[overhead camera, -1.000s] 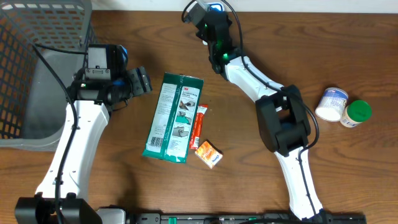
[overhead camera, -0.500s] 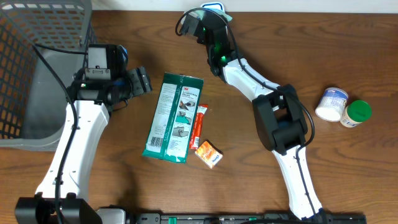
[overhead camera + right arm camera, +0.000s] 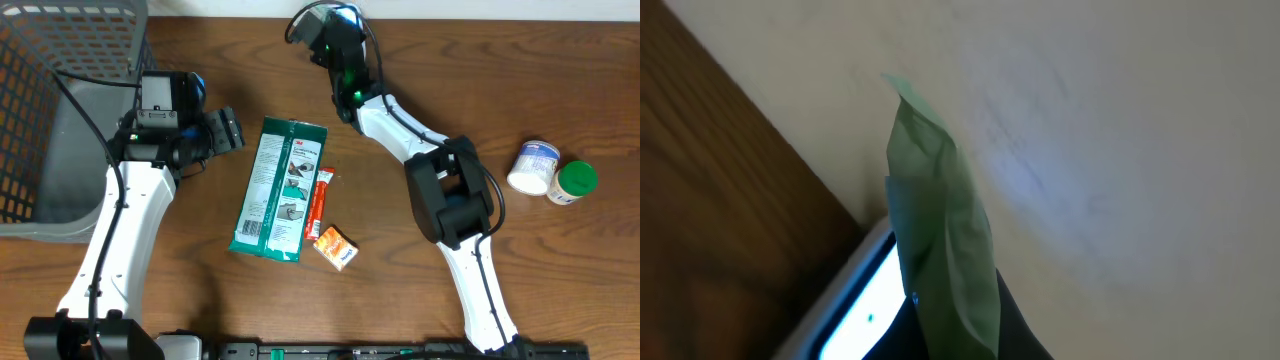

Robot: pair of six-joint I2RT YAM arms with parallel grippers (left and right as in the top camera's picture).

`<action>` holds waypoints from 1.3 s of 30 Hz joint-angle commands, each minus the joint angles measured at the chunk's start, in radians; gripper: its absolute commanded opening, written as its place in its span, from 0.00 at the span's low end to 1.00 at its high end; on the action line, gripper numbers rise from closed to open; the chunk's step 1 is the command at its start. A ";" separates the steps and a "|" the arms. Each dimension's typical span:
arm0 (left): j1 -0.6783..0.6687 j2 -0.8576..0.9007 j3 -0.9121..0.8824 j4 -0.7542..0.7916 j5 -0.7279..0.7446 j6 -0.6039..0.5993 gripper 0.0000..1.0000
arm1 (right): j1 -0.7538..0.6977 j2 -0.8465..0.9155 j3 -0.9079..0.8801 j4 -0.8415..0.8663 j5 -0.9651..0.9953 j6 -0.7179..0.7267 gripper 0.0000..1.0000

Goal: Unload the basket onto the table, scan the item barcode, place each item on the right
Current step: 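Lift the wipes pouch with the right gripper and hold it at the scanner, then lower the wipes pouch with the right gripper and release it at right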

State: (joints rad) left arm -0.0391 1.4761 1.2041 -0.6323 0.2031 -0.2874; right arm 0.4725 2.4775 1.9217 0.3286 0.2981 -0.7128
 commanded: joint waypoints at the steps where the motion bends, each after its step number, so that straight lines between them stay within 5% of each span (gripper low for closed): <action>1: 0.005 -0.006 0.023 -0.003 -0.013 0.006 0.83 | -0.028 -0.131 0.001 -0.042 -0.044 0.241 0.01; 12: 0.005 -0.006 0.023 -0.003 -0.013 0.006 0.83 | -0.161 -0.600 0.001 -1.004 -0.298 0.469 0.01; 22: 0.005 -0.006 0.023 -0.003 -0.013 0.006 0.83 | -0.376 -0.678 -0.012 -1.676 -0.333 0.499 0.01; 34: 0.005 -0.006 0.023 -0.003 -0.013 0.006 0.83 | -0.399 -0.675 -0.454 -1.663 -0.318 0.283 0.01; 39: 0.005 -0.006 0.023 -0.003 -0.013 0.006 0.83 | -0.391 -0.675 -0.631 -1.530 -0.118 0.236 0.01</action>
State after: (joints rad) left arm -0.0391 1.4761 1.2045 -0.6323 0.2031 -0.2871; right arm 0.0719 1.8057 1.3472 -1.2438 0.0330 -0.4103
